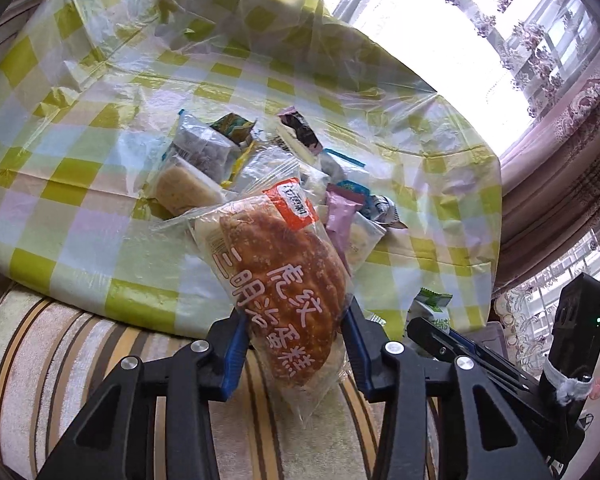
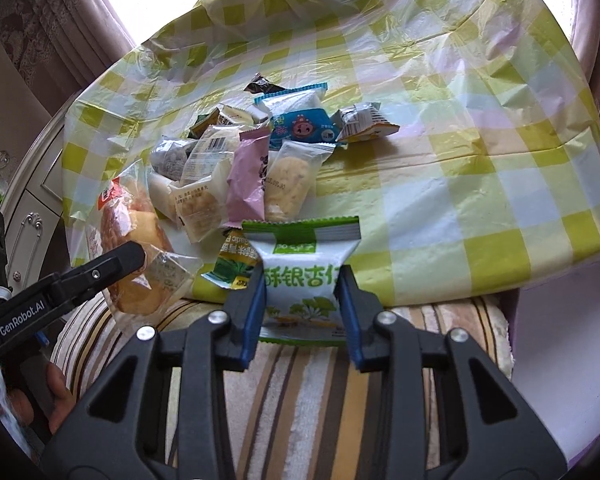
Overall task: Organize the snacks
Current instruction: 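Carry the bread bag to the white box and release it with the left gripper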
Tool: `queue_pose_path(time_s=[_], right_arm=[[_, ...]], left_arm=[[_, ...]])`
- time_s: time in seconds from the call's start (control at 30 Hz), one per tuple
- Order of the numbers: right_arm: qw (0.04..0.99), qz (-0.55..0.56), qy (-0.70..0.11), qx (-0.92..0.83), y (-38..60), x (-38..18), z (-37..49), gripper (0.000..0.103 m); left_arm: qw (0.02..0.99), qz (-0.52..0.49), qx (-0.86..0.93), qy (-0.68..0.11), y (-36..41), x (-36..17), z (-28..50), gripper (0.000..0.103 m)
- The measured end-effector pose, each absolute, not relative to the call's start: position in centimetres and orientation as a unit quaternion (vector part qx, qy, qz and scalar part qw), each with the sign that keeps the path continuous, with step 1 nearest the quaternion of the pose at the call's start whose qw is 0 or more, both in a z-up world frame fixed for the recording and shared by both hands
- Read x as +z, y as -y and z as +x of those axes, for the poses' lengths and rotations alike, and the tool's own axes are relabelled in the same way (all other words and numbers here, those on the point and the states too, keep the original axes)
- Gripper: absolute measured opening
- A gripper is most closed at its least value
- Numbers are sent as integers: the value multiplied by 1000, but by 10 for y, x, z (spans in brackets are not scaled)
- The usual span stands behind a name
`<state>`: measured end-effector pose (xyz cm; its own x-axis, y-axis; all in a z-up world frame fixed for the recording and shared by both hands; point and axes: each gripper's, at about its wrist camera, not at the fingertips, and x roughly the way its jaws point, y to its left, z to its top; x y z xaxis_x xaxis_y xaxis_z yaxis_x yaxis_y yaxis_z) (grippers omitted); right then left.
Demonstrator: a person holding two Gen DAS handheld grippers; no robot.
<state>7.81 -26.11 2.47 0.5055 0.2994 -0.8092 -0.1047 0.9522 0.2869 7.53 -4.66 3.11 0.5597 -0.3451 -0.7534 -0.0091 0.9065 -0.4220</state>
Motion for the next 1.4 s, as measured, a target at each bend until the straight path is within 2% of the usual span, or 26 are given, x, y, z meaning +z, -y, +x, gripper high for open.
queue_pose_path(time_s=[0.37, 0.83, 1.27, 1.37, 1.4], right_arm=[[869, 133, -476, 12, 362, 29, 58, 39], [844, 178, -491, -123, 473, -8, 26, 39], [829, 169, -510, -156, 491, -33, 27, 40], [825, 170, -517, -156, 491, -36, 29, 44], [824, 170, -517, -156, 489, -36, 29, 47]], left_arm=[[838, -122, -250, -470, 163, 42, 80, 44], [765, -27, -364, -530, 297, 14, 82, 45], [723, 29, -367, -585, 349, -19, 90, 45], [726, 22, -364, -583, 344, -16, 89, 48], [727, 17, -362, -583, 341, -15, 90, 54]])
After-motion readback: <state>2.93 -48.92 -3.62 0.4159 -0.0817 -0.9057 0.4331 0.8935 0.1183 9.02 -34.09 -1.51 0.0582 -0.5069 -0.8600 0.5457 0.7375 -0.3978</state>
